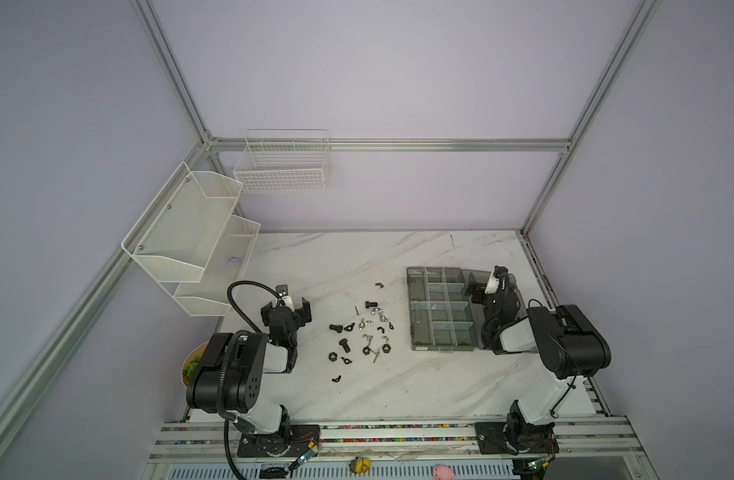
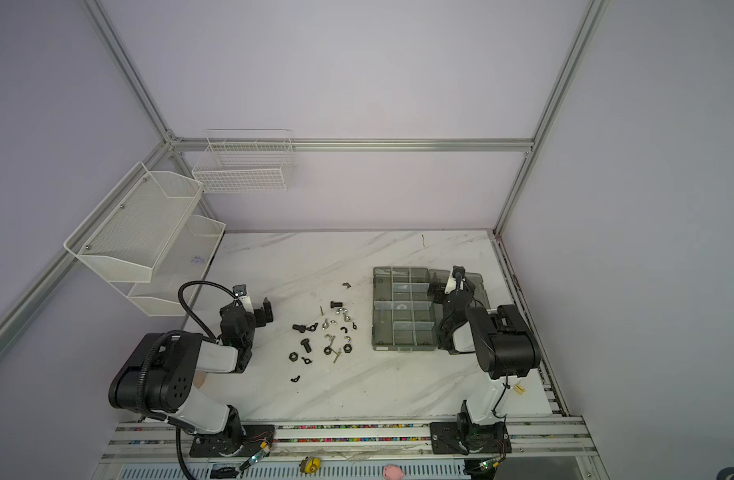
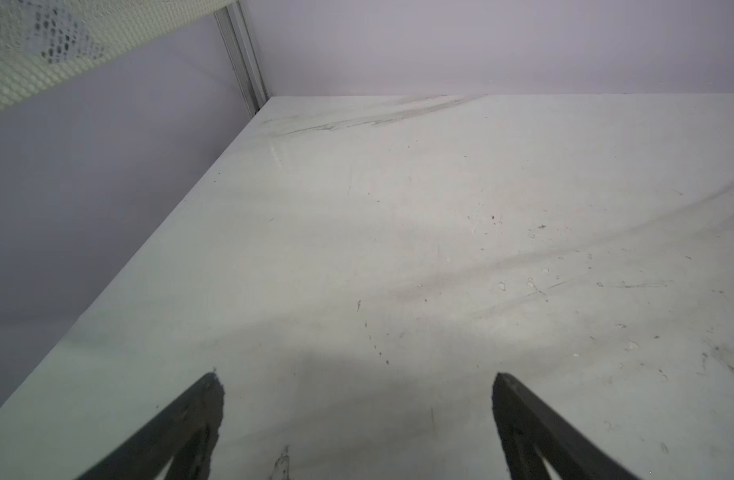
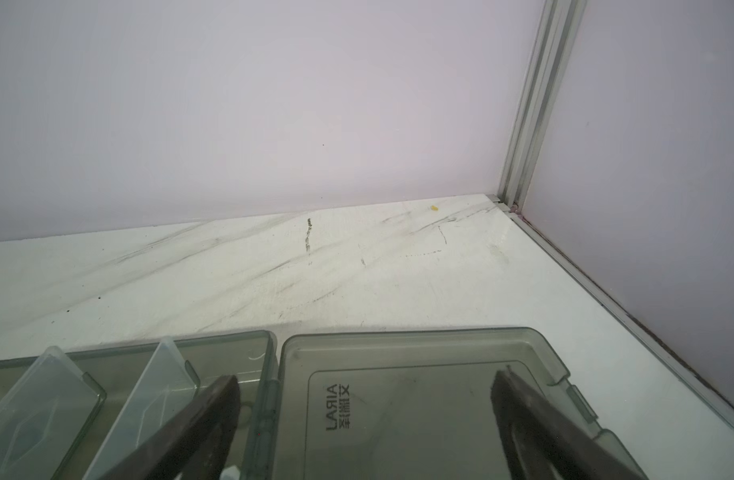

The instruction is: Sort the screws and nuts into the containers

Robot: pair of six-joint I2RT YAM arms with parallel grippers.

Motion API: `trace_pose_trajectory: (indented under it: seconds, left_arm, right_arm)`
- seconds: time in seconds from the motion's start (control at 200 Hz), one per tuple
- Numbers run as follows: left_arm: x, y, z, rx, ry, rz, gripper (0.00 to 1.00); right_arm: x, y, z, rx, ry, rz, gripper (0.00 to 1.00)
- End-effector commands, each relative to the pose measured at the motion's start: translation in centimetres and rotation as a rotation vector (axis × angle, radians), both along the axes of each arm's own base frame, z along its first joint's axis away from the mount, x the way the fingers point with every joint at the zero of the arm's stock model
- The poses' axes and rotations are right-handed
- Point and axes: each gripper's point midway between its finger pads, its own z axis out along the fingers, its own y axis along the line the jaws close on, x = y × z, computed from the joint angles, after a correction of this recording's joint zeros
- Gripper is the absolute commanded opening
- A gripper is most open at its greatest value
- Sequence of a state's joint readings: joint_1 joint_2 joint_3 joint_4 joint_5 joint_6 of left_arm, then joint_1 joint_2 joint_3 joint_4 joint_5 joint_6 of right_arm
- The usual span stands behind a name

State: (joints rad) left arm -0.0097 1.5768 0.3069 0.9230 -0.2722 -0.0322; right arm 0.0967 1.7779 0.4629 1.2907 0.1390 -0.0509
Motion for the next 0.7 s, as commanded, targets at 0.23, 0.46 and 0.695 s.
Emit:
trace_pose_trajectory:
  seconds: [0.23,0.46,0.695]
  left_arm:
    - [2.2,-0.1,3.4,0.013,-0.108,-0.008,1.0]
    - [2.2,-0.2,3.4,0.012,-0.108,-0.008,1.0]
    - [2.0,-1.6,4.6,0.039,-0.119,-0.086,1.0]
  right_arm:
    - [0.3,0.2,1.1,-0.011,-0.046,0.011,0.97]
    - [0.2,0.2,1.1,-0.011,-0.046,0.008,0.97]
    - [-2.5,-1.4,5.7,0.024,-0.158,-0.07,0.97]
